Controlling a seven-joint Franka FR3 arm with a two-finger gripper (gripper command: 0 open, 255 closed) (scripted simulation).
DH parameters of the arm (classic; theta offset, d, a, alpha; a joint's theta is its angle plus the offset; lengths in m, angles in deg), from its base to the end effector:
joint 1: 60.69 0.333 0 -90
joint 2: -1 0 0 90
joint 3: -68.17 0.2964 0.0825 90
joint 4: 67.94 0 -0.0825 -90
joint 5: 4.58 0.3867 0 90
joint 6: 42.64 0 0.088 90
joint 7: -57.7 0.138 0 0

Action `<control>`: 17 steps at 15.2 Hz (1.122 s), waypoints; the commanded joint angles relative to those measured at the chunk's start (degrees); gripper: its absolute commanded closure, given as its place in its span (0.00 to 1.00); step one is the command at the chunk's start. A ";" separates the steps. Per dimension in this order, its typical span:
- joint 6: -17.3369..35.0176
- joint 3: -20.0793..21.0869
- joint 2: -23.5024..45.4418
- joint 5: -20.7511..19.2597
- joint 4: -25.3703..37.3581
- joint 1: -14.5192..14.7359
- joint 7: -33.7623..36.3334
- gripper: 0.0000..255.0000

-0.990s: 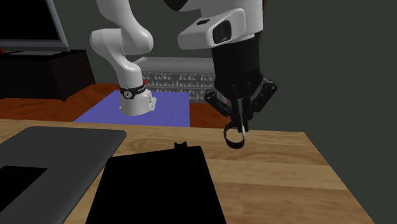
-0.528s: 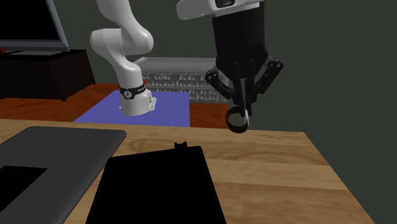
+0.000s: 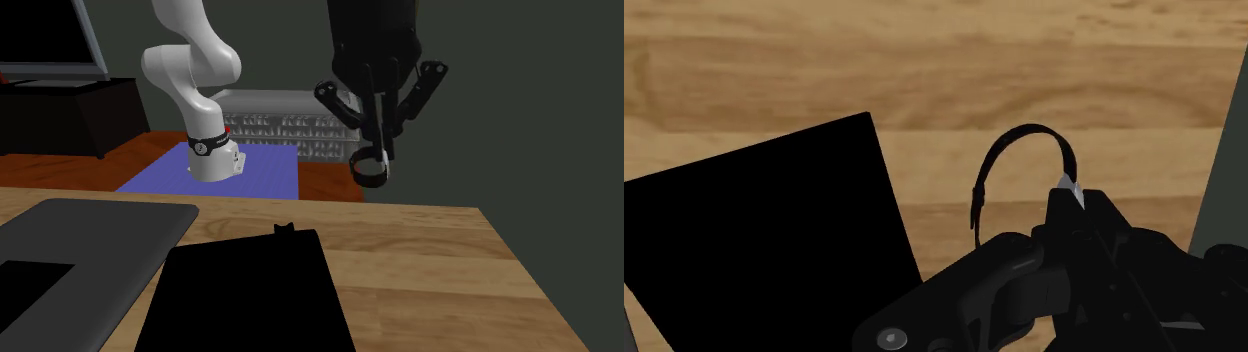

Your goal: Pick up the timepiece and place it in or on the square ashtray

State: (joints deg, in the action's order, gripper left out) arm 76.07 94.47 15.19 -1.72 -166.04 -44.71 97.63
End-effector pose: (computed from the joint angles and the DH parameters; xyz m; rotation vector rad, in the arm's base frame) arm 0.4843 0.4225 0.4184 -2.9364 -0.0005 -0.0032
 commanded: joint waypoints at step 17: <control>-6.59 -5.25 9.27 -0.45 13.40 -8.48 -14.20 1.00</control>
State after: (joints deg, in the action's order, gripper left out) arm 68.62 89.25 24.42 -2.20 -151.83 -53.09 83.62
